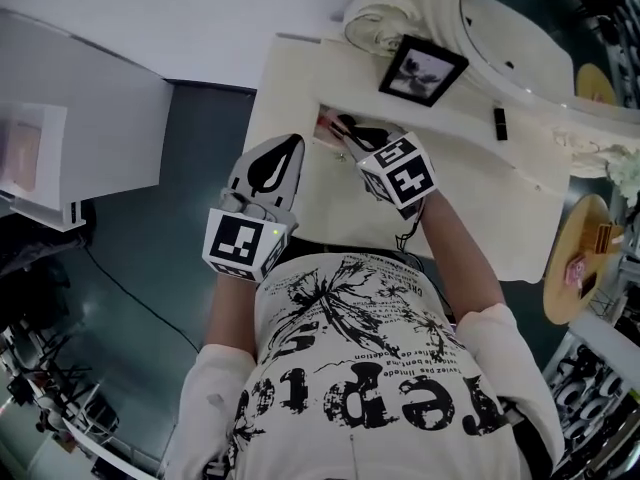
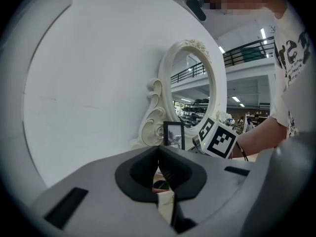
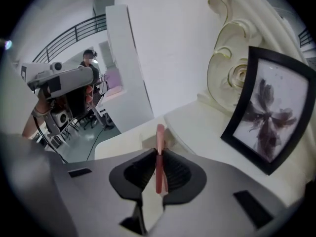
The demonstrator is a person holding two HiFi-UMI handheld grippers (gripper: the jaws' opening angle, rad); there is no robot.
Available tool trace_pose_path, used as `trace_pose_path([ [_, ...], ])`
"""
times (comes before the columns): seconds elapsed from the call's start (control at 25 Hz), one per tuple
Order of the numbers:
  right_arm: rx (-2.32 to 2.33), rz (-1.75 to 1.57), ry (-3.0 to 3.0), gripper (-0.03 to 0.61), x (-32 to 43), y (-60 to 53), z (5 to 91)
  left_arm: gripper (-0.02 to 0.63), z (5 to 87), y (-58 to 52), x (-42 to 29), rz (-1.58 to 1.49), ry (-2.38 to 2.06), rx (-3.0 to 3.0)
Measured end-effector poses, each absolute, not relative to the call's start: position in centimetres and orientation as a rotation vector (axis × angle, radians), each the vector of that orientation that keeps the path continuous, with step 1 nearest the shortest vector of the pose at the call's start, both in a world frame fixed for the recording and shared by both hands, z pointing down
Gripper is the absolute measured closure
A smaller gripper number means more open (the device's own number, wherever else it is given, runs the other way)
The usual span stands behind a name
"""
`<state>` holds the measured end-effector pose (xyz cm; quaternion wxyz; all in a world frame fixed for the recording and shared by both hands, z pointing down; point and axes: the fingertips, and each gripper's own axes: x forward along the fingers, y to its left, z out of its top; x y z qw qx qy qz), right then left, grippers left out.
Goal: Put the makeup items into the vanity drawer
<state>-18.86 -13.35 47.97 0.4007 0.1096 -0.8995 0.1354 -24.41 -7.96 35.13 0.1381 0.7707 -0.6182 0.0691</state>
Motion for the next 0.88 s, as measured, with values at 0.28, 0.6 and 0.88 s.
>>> trace_pose_path([
  [0.28,0.231,0.372,-2.233,0.488,-19.6,-13.0,49.9,0.600,36.0,-7.4,-25.6,0.200,-1.815,2.179],
  [0.6,0.308,0.392,-2.263,0.355,-18.5,-13.3,49.0,0.600,35.7,-7.8,-24.9,0.193,-1.782,2.220],
  [0.88,0.495,0.402,-2.387,0.395,-16.0,-14.9,44.5,0.600,33.7,-8.8,-22.9,0.184,-1.727,2.325],
])
